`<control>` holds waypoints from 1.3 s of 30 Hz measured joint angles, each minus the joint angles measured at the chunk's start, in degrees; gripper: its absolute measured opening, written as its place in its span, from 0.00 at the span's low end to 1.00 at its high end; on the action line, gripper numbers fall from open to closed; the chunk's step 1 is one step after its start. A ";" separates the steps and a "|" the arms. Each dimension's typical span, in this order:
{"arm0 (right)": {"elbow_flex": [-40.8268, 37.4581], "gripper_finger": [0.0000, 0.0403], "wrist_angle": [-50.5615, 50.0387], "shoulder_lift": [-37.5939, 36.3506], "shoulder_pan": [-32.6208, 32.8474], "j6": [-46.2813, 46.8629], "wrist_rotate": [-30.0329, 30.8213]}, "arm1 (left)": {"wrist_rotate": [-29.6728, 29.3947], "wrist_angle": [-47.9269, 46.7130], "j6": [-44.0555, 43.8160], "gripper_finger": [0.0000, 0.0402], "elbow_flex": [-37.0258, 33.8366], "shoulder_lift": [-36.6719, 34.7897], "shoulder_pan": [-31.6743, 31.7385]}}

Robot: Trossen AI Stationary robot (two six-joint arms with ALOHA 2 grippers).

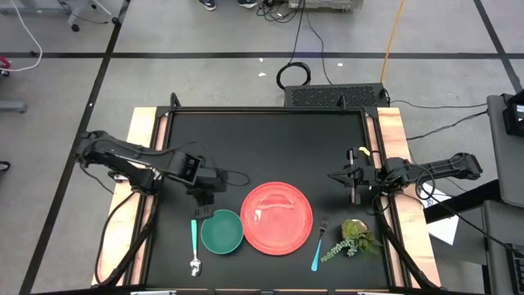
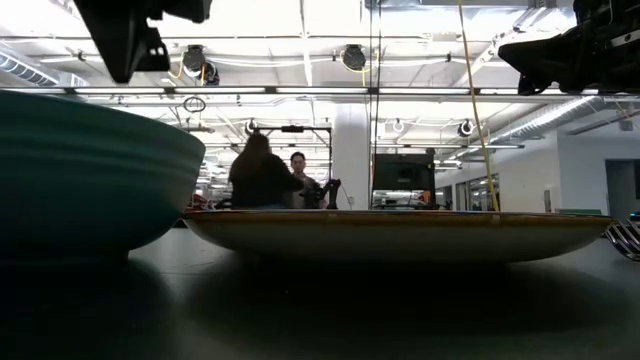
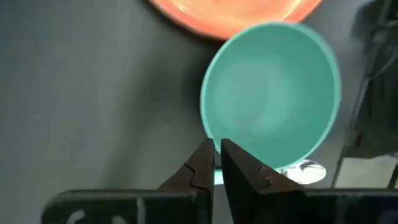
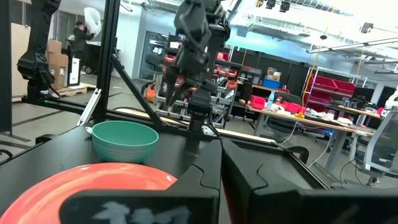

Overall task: Set table place
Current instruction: Put the green bowl on the orange plate

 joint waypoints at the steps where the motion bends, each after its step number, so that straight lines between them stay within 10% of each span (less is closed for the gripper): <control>1: 0.00 0.00 0.00 0.00 -0.01 -0.01 -0.01 | -0.02 0.15 0.00 0.08 0.00 0.69 -0.28; 29: -0.01 0.00 -0.74 0.00 -0.02 0.00 -0.02 | -2.52 11.51 1.73 0.09 -0.02 7.69 -6.20; 39: -0.02 0.00 -0.79 0.00 0.00 0.00 -0.02 | -0.11 11.46 0.42 0.40 -0.02 7.69 -5.63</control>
